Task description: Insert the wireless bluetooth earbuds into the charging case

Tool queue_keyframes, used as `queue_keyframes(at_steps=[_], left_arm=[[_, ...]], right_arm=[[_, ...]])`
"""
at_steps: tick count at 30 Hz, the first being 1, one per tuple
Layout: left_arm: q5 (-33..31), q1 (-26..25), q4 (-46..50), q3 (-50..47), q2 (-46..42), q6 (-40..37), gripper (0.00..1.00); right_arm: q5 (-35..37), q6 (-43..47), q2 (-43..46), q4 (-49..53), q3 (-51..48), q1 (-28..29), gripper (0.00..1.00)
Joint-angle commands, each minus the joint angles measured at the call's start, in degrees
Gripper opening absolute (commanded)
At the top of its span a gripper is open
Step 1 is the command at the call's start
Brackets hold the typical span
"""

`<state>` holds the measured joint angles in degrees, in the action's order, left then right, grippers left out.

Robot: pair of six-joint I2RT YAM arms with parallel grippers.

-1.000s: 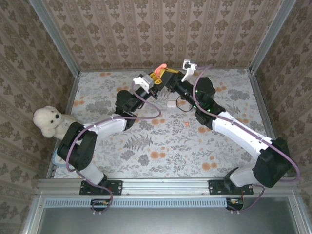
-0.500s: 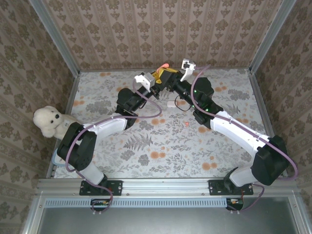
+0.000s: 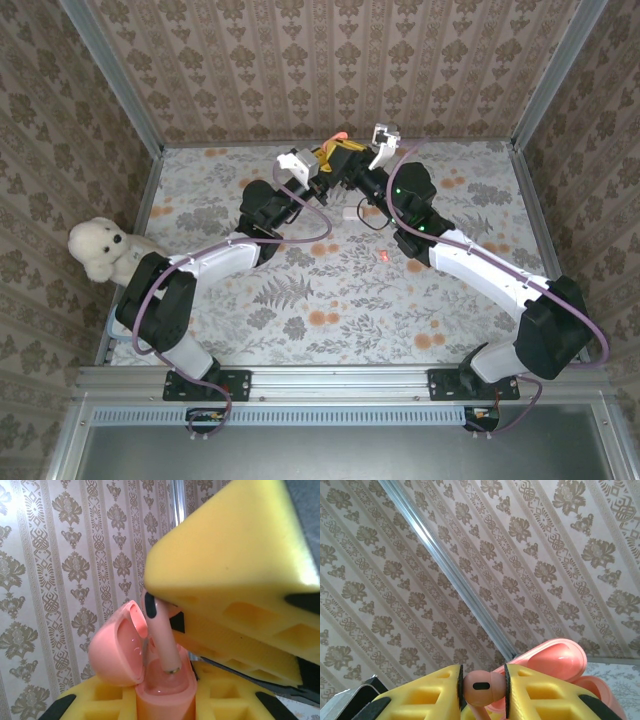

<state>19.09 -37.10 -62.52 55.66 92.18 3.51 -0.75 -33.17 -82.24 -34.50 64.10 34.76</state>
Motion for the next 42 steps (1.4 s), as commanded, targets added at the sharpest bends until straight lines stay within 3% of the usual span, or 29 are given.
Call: queue_keyframes(at_steps=[1, 42], left_arm=[[0.51, -0.58, -1.46, 2.03, -2.41, 1.59, 0.00], [-0.37, -0.66, -1.20, 2.96, -2.63, 1.33, 0.00]], right_arm=[[1.72, 1.33, -0.21, -2.41, -0.68, 0.33, 0.27], [1.71, 0.64, 1.56, -1.88, -5.46, 0.33, 0.26]])
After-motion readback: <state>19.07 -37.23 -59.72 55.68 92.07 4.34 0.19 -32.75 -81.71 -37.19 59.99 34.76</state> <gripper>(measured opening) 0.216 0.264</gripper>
